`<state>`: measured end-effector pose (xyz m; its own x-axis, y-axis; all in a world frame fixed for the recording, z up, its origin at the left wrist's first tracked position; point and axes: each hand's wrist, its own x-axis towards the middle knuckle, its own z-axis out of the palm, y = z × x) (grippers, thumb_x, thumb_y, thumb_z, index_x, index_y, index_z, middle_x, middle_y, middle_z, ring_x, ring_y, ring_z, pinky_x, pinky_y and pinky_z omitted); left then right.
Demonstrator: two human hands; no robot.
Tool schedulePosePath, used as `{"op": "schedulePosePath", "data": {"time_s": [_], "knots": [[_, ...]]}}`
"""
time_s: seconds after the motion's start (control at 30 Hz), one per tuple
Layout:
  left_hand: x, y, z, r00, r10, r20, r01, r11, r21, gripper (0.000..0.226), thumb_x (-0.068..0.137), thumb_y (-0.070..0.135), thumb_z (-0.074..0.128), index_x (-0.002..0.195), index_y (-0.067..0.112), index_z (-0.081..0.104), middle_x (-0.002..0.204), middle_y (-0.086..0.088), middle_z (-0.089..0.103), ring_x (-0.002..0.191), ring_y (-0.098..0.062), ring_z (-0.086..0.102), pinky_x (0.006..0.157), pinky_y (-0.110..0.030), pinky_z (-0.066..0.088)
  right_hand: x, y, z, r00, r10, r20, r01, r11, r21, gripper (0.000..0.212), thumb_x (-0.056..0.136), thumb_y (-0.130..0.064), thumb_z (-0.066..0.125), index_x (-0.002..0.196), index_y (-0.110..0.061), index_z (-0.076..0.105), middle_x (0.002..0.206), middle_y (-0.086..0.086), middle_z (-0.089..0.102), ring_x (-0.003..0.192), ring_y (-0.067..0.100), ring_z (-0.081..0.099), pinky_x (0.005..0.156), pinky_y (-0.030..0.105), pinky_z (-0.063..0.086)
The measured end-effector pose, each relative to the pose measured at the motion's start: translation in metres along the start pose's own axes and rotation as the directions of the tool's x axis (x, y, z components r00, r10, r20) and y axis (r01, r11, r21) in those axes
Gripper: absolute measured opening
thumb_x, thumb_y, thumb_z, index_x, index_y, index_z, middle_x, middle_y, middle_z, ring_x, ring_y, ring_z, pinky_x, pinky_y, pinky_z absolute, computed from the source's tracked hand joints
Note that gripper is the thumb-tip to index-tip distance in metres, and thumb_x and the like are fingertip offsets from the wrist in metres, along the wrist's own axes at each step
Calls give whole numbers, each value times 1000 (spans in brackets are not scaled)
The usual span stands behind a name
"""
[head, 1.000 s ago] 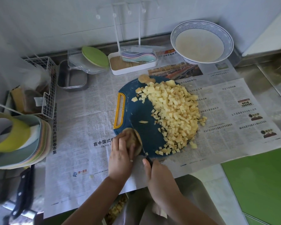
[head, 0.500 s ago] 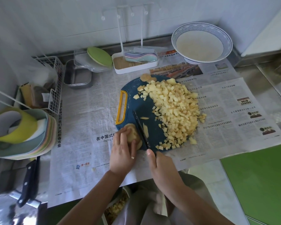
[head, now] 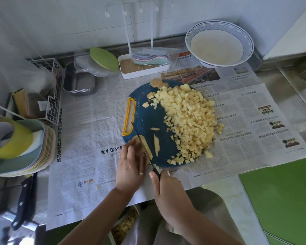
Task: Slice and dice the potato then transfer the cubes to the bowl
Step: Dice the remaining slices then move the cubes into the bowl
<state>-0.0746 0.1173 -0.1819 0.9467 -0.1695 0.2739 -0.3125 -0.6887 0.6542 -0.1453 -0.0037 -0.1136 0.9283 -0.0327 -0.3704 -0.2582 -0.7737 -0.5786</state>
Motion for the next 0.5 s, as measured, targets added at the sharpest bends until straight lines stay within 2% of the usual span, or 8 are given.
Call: {"op": "schedulePosePath", "data": {"time_s": [0.1,0.2,0.27,0.33,0.4,0.43,0.5], "knots": [[0,-3,0,1000,7,6,-6,1000,-29,36,91,24,42,123,7,46,115,-13,51,102,-19,49,88,-24,41,1,-5,1,1000,8,2,-8,997,-81,93,66,-68,-25,102,-21,47,81,-10,47,70,5,45,60,16,37],[2,-5,0,1000,-12,15,13,999,-47,36,89,19,43,123,7,45,111,-11,50,98,-17,49,78,-34,48,7,-9,7,999,23,35,-18,991,-129,75,88,-60,-5,115,-16,50,101,0,62,87,12,59,69,19,37],[2,-6,0,999,-19,27,20,999,-40,38,89,19,43,122,2,49,112,-12,51,98,-17,49,77,-38,51,10,-9,8,999,34,31,-30,992,-122,62,97,-55,7,115,-15,51,102,1,62,95,14,62,72,21,41],[1,-7,1,999,-21,39,22,1000,-20,40,89,21,42,119,-2,53,115,-14,53,102,-20,51,81,-40,52,14,-6,8,999,32,14,-30,990,-138,75,89,-59,-5,112,-15,52,101,1,63,94,13,62,73,21,43],[0,-7,1,999,-23,46,23,1000,-3,41,90,23,41,119,-3,54,118,-15,53,104,-25,54,83,-42,52,16,-5,9,999,39,-2,-39,989,-143,98,66,-62,-22,111,-16,53,103,0,64,94,12,62,72,19,41],[0,-7,1,999,-25,46,25,1000,-1,41,91,24,40,119,-3,53,118,-16,52,104,-27,55,83,-42,52,16,-5,10,999,39,-20,-41,988,-146,101,63,-61,-24,111,-17,53,104,-1,63,94,12,62,71,19,39],[-2,-5,-1,999,-30,45,31,1000,0,39,92,26,41,117,-2,52,118,-15,52,102,-29,56,82,-42,53,15,0,13,998,31,-50,-37,992,-117,84,79,-61,-13,107,-18,53,100,-1,62,91,12,60,70,18,36]]}}
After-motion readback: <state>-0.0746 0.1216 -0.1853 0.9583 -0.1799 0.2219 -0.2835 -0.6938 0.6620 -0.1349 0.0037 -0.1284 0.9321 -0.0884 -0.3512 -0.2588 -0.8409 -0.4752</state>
